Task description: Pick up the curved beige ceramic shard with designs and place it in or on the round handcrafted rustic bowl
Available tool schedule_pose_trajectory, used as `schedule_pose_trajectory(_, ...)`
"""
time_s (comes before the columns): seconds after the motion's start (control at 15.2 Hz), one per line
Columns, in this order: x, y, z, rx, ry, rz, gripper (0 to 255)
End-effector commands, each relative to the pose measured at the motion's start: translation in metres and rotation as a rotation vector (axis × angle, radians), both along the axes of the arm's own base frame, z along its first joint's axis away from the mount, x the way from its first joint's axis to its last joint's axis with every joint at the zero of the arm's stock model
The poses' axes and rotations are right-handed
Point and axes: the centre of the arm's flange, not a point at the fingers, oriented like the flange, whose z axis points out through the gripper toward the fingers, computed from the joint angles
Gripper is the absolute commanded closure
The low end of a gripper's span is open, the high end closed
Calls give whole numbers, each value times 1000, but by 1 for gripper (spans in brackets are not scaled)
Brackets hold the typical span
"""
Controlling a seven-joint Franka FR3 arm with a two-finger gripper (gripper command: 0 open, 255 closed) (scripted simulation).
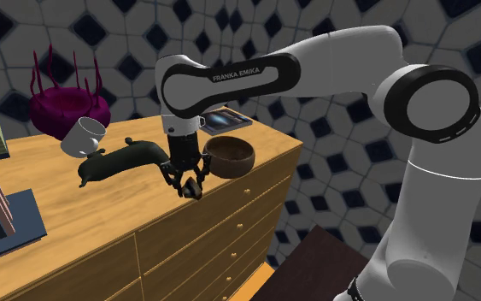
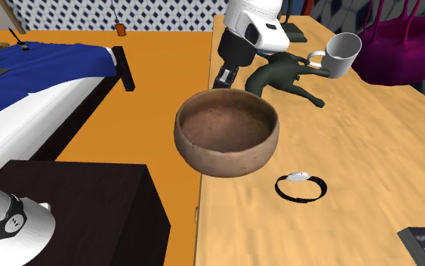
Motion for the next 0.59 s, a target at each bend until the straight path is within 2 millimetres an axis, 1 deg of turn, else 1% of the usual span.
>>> schedule_pose_trajectory(0.0,0,-3,-5,-9,9,-1,255)
schedule_pose_trajectory(0.46,0,-3,-4,-9,9,-1,255)
schedule_pose_trajectory(0.53,0,-3,1,-9,9,-1,255)
